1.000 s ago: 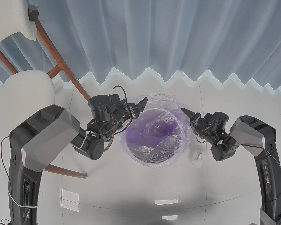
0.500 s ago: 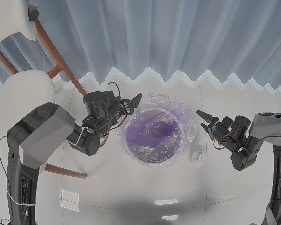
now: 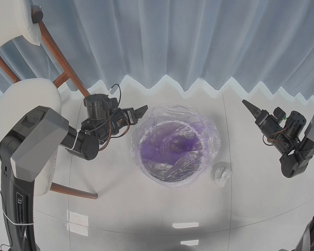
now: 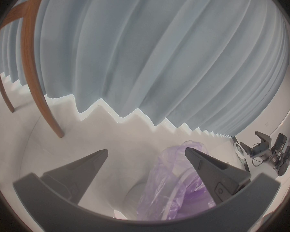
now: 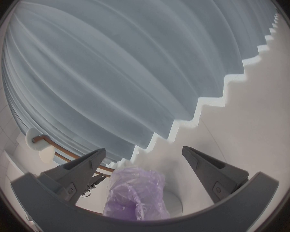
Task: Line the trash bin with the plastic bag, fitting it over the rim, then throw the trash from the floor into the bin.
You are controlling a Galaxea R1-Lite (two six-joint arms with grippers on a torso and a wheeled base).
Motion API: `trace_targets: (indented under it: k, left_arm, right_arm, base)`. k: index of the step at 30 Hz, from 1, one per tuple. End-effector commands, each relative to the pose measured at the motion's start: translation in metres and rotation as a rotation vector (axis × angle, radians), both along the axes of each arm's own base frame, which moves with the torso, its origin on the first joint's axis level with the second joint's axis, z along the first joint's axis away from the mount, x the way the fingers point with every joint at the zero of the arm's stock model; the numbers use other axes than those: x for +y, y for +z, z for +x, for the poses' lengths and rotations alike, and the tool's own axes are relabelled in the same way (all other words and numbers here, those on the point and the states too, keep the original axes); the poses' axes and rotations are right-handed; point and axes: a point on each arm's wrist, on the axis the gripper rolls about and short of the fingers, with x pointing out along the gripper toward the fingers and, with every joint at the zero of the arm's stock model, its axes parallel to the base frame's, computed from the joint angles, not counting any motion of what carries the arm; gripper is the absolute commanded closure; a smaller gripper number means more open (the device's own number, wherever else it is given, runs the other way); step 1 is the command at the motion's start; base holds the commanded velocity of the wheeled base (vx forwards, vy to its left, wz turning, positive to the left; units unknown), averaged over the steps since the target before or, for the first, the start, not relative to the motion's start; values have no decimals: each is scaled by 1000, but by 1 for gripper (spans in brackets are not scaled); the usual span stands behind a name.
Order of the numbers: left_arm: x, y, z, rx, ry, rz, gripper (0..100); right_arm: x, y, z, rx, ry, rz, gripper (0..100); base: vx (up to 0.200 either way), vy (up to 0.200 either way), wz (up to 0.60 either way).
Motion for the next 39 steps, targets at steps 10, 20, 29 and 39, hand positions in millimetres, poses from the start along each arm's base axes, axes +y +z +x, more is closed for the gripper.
trace_targets:
  k: [10,20,29,39]
  left_arm:
    - [-11,4,22,75,-150,53,0]
    - [21,74,-44,-50,-101,18,0]
    - [35,29,-98,67,-103,50,0]
    - [10,7,-67,-15,-148,33,0]
  right_arm:
    - [-20,42,-8,-144,-53,1,0]
    - [-15,53,-23,-157,-37,-4,0]
    - [-8,43,-27,-138,-23,-59,0]
    - [-5,43,-27,-149,-19,-80,0]
  base:
    - [0,0,0]
    - [0,0,0]
    - [0,0,0]
    - [0,0,0]
